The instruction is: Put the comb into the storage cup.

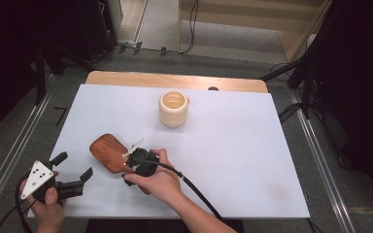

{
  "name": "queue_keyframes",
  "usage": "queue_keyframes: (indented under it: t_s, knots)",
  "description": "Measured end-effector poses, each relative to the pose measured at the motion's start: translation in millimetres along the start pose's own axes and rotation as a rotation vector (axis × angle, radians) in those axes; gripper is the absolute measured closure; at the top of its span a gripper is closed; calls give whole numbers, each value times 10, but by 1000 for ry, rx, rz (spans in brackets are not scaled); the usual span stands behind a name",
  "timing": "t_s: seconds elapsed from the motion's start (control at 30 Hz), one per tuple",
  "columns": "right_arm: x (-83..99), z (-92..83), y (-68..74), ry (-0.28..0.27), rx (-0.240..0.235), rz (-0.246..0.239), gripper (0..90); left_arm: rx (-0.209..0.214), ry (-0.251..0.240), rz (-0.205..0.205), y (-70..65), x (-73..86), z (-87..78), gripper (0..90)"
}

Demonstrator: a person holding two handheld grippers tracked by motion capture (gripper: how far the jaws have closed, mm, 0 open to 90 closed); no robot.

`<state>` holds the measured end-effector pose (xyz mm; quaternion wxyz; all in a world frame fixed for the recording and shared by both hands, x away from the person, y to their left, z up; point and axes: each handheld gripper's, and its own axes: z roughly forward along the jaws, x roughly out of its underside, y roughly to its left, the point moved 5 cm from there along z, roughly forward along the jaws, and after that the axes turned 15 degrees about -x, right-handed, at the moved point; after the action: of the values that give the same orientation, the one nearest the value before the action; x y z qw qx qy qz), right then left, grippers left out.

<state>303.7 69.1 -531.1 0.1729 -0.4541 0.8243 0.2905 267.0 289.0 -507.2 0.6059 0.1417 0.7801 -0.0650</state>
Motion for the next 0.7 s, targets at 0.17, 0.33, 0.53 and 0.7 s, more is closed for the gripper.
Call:
queue_keyframes:
  t_s: [0.17, 0.33, 0.53, 0.7]
  knots:
    - [-6, 33, 9, -2, 1, 11, 348, 0, 0, -2, 3, -1, 1, 0]
    - [-15, 62, 61, -5, -8, -16, 470, -2, 2, 4, 0, 0, 4, 0]
    - [-17, 47, 4, -9, 12, 13, 642, -2, 4, 8, -4, 1, 5, 0]
    - [4, 26, -40, -39, -16, 24, 694, -3, 3, 7, -2, 1, 5, 0]
